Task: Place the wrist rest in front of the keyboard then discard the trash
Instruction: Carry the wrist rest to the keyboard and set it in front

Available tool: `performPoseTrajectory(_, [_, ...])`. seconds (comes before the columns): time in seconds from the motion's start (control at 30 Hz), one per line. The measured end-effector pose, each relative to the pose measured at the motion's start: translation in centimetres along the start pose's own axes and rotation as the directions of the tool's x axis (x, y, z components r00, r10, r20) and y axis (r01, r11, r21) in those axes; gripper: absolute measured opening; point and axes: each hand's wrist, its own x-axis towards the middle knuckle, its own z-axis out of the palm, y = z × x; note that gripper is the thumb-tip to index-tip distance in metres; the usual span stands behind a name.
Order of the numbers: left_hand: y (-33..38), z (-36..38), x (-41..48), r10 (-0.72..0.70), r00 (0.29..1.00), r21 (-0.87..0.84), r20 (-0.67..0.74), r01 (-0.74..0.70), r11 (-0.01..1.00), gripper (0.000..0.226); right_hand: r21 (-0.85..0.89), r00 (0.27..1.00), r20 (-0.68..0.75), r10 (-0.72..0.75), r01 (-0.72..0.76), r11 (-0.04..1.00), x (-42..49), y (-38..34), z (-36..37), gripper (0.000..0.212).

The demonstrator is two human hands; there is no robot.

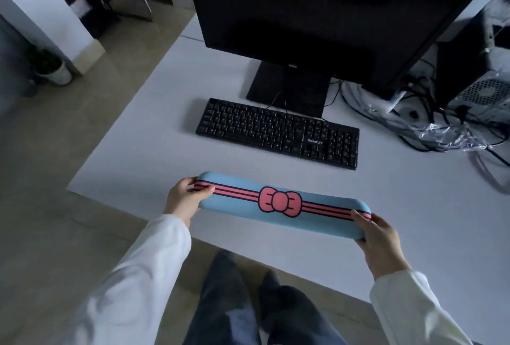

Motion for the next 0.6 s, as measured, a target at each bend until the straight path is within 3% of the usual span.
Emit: performPoseTrajectory(0.6, [4.1,0.9,11.2,0.0,0.958,0.383,0.287,-0.114,0.916,0.044,0.131,0.919,-0.335,0.206,-0.171,0.977,-5.4,8.0,5.3,0.035])
